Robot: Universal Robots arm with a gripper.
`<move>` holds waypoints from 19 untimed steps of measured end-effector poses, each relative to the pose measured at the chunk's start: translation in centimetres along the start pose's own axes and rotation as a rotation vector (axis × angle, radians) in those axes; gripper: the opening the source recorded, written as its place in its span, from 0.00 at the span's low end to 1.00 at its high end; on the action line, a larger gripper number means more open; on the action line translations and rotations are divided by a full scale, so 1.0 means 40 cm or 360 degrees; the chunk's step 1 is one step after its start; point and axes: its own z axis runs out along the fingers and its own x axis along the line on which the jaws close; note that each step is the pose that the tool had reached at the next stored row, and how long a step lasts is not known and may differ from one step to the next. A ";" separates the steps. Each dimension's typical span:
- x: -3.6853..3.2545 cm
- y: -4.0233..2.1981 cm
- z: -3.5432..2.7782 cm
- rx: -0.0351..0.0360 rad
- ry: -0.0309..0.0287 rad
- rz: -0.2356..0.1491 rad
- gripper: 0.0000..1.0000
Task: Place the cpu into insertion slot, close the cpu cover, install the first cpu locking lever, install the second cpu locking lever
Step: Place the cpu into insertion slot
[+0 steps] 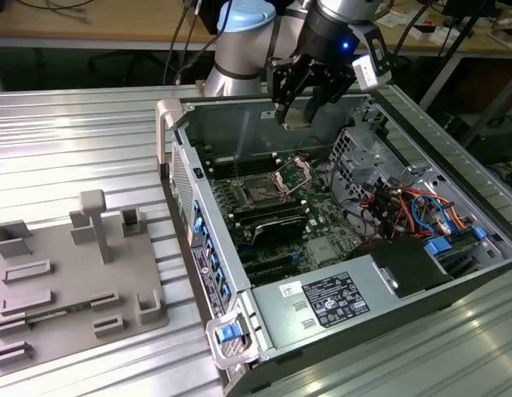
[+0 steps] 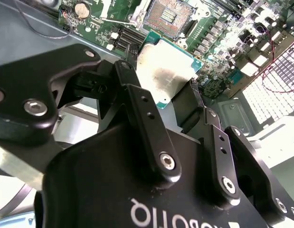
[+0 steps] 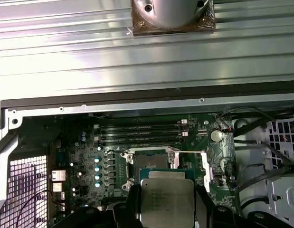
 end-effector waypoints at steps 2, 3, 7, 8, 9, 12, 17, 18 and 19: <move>0.000 0.000 0.001 -0.0001 -0.00045 0.0049 0.55; 0.000 0.000 0.001 -0.0001 -0.00059 0.0065 0.55; 0.000 0.000 0.003 -0.0003 -0.00148 0.0165 0.55; 0.000 0.000 0.004 -0.0004 -0.00177 0.0196 0.55; 0.000 0.000 0.004 -0.0004 -0.00195 0.0217 0.55; 0.000 0.000 0.005 -0.0006 -0.00270 0.0300 0.55; 0.002 -0.001 0.007 -0.0007 -0.00319 0.0354 0.55; 0.002 -0.001 0.007 -0.0007 -0.00320 0.0354 0.55; 0.002 -0.001 0.007 -0.0007 -0.00319 0.0354 0.55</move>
